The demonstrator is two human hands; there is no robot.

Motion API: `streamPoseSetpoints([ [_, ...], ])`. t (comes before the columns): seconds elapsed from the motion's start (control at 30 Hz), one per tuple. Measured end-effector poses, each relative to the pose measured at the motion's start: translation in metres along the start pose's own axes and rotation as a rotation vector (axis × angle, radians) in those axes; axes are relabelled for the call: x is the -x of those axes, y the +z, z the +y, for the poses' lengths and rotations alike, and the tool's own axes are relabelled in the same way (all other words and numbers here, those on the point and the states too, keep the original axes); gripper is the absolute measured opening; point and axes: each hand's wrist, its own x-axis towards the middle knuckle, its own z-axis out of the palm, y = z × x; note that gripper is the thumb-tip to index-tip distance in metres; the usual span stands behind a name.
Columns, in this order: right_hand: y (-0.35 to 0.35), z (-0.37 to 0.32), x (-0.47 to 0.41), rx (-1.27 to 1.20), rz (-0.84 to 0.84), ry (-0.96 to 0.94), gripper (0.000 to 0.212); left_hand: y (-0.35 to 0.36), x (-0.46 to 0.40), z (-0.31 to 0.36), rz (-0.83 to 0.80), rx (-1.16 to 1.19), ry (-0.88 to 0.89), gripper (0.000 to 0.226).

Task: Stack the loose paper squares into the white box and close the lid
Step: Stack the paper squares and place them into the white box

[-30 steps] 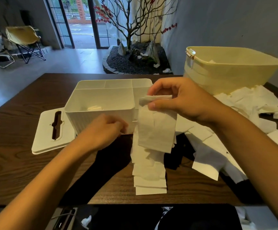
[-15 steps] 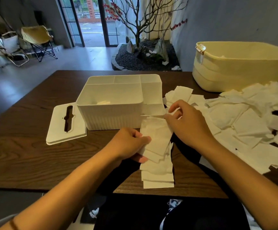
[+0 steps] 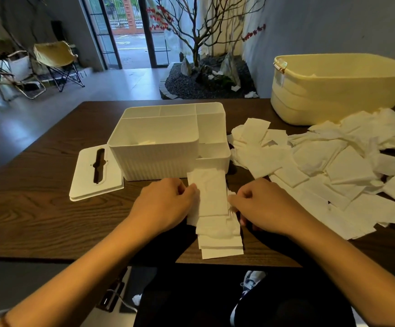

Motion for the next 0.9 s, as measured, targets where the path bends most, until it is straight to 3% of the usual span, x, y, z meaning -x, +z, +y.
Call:
streamPoseSetpoints([
  [0.2,0.009,-0.009,0.004,-0.004,-0.019,-0.052,0.033,-0.009,-0.025,0.009,-0.235,0.184,-0.097,0.036],
  [0.43,0.006,-0.022,0.006,-0.099,-0.271,-0.02,0.031,-0.022,-0.04,0.012,-0.247,0.025,0.161,0.026],
  [0.57,-0.026,-0.014,-0.013,-0.048,-0.022,0.04,0.028,-0.042,-0.022,-0.011,-0.142,-0.126,0.049,0.036],
  [0.63,-0.032,-0.017,-0.026,0.021,0.032,0.034,0.034,-0.045,-0.01,-0.02,-0.259,-0.138,-0.049,0.041],
  [0.73,-0.021,-0.026,-0.043,0.143,-0.063,-0.002,0.037,-0.042,0.0,-0.018,-0.413,-0.005,-0.137,0.048],
  [0.9,-0.008,-0.03,-0.058,-0.03,-0.178,0.103,0.042,-0.024,-0.004,-0.004,-0.394,0.038,-0.081,0.046],
])
